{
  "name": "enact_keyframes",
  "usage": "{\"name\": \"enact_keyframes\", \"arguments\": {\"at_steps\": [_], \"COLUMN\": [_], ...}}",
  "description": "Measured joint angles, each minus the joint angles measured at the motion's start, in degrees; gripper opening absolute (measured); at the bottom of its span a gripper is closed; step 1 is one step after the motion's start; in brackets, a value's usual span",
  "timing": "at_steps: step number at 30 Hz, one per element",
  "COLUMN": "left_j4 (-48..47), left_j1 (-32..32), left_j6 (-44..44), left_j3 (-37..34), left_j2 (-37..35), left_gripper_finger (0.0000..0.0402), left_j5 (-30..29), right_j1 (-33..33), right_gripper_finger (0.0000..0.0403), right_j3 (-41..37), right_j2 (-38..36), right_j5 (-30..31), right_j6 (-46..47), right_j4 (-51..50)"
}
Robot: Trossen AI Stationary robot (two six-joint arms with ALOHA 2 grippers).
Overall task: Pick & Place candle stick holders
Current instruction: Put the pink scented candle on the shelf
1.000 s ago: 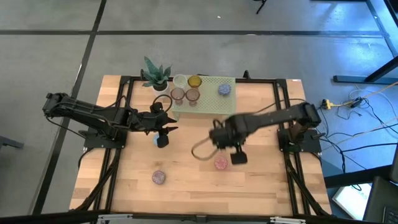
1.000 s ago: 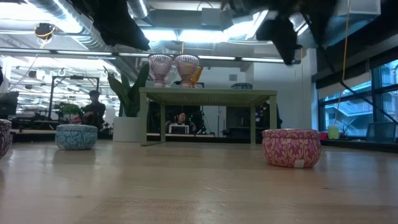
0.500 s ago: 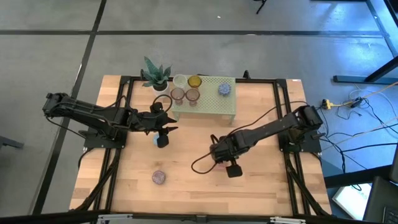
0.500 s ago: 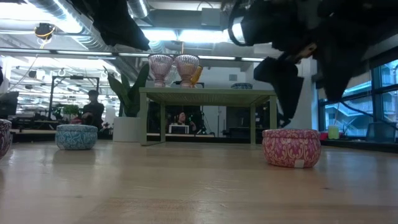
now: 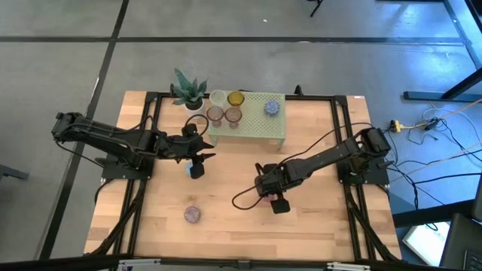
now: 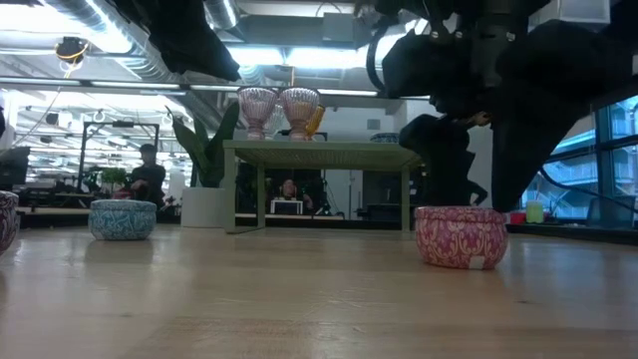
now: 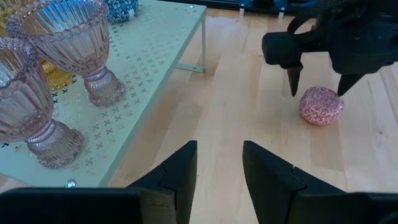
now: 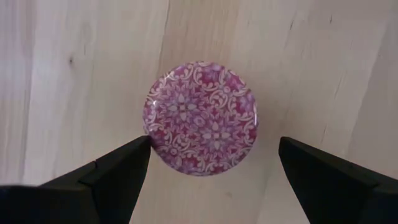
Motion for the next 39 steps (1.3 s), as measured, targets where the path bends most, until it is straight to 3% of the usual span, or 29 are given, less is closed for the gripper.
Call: {"name": "enact_keyframes", "arguments": {"at_steps": [8, 27, 39], "left_j4": [0.00, -0.01, 0.00], "left_j1": [0.00, 0.00, 0.01], "left_j6": [0.02, -0.02, -1.96], "left_j3": [0.00, 0.00, 0.00], "left_j2": [0.00, 0.00, 0.00], "left_gripper_finger": [0.0125, 0.0125, 0.0125], "left_j5": [0.00, 0.00, 0.00], "right_j1": [0.09, 0.09, 0.09], "right_gripper_finger": [0.0359, 0.0359, 0.0359], "right_j3": [-0.08, -0.08, -0.08], "right_j2": [0.02, 0.07, 4.72], "right_j5": [-3.04, -2.11, -2.18], "right_j6": [-0.04, 0.17, -0.64], "right_j4": [2.17, 5.17, 4.46]}}
